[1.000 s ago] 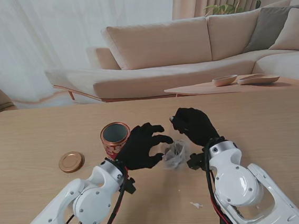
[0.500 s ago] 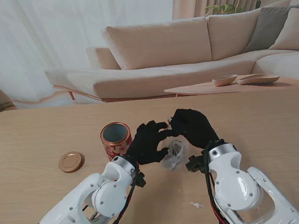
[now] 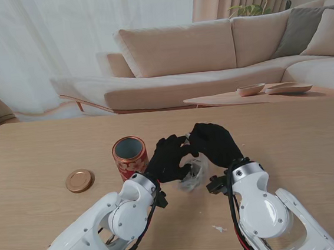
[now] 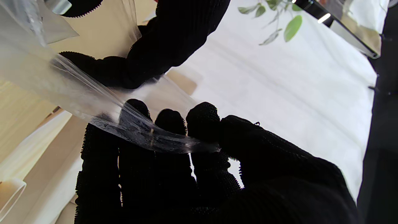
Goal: Insert tea bags into the tea bag box
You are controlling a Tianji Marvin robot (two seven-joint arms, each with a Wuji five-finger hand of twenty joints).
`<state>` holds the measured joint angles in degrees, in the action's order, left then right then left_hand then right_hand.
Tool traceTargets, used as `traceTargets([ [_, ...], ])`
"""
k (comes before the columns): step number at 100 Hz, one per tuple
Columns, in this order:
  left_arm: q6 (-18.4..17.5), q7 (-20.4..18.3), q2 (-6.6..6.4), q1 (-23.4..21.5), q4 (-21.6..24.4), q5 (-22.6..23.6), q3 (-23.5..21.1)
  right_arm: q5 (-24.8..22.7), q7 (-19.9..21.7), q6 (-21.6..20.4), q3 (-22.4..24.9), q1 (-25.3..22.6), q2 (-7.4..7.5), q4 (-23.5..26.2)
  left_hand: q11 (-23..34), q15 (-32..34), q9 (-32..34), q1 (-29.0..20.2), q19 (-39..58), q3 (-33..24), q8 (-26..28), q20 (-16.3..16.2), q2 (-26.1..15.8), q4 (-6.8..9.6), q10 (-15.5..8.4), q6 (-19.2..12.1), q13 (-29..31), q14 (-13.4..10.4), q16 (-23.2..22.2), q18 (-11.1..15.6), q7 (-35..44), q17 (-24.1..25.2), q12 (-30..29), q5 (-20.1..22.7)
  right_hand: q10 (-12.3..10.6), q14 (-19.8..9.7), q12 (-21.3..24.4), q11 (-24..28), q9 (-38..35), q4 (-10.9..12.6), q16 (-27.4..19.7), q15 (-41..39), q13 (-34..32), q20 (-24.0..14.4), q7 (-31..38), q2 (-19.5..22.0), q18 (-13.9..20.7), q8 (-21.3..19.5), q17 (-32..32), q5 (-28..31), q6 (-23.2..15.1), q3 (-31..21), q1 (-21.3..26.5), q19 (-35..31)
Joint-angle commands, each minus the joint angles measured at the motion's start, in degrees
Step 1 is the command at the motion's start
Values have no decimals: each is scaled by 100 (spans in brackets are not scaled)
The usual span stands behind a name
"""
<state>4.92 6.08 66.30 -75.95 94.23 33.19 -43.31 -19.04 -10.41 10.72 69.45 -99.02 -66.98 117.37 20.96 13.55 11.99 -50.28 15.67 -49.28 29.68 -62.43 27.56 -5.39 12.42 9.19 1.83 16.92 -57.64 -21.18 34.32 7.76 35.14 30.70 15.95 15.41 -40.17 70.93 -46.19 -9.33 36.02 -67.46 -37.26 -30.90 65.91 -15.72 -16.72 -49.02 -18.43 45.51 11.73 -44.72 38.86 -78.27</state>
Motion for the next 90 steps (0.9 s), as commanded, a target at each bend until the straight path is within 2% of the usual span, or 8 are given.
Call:
traceTargets([
  [1,47,-52,67,18,-3,-44,15,2,59,-29,-28,-51,-37,46,68,116,-201,-238,3,-84,287,-145,104,-120,-176,133,-157,-131,-114,177,249,114,85,-22,327,18,-77,303,-89,72,94,-168,-83,-205,116,28,10,54,70,90,-213,-117,-72,-406],
  [28,163,-142,65,34,50,-124,33,-15,41,-54,-28,-72,-38,51,51,135,-213,-269,2,-36,300,-177,169,-201,-119,958,-158,-144,-105,178,111,114,104,96,350,46,-95,306,-95,71,115,-210,-55,-257,93,16,30,74,134,118,-213,-126,-77,-418],
  [44,223,-218,48,40,78,-116,45,-12,29,-62,-30,-73,-41,57,43,132,-214,-351,-7,-113,235,-180,181,-167,-101,1199,-157,-139,-110,171,-104,112,122,236,347,63,-97,299,-89,68,125,-227,-34,-261,91,19,61,74,173,119,-213,-128,-85,-373],
  [55,261,-219,52,42,89,-129,50,-11,29,-69,-31,-79,-40,60,106,166,-203,-643,2,-28,479,-197,279,-238,-75,1324,-148,-126,-125,163,40,107,157,287,348,78,-98,299,-94,69,138,-253,-27,-255,90,20,78,74,234,118,-212,-135,-79,-309],
  [69,343,-220,56,45,108,-116,60,-17,13,-78,-39,-98,-42,70,384,262,-178,-990,11,278,991,-220,480,-318,-16,1534,-126,-87,-134,135,745,84,263,300,333,83,-92,291,-92,68,222,-417,-25,-305,77,18,100,79,500,132,-225,-134,-89,-218],
  [77,447,-185,64,30,133,-72,64,-33,-15,-84,-47,-100,-47,70,744,409,-171,-987,29,441,1147,-256,493,-297,75,1863,-102,-2,-147,74,1368,46,373,472,317,51,-90,290,-94,68,275,-477,-20,-358,74,18,102,75,526,128,-241,-132,-92,-208],
  [80,462,-172,66,26,135,-61,63,-33,-25,-85,-49,-100,-50,73,872,467,-166,-1004,39,442,1220,-269,474,-305,100,1949,-90,11,-146,56,1562,23,404,540,305,19,-84,291,-85,72,411,-422,1,-595,60,23,72,60,518,127,-242,-117,-89,-194],
  [90,469,-106,83,11,123,-65,50,-46,-53,-94,-54,-96,-55,77,1123,577,-101,-1117,34,508,1149,-299,416,-291,150,2189,-80,34,-75,38,2008,11,380,621,283,24,-82,286,-73,70,412,-397,17,-774,63,35,32,57,508,118,-256,-111,-95,-361],
])
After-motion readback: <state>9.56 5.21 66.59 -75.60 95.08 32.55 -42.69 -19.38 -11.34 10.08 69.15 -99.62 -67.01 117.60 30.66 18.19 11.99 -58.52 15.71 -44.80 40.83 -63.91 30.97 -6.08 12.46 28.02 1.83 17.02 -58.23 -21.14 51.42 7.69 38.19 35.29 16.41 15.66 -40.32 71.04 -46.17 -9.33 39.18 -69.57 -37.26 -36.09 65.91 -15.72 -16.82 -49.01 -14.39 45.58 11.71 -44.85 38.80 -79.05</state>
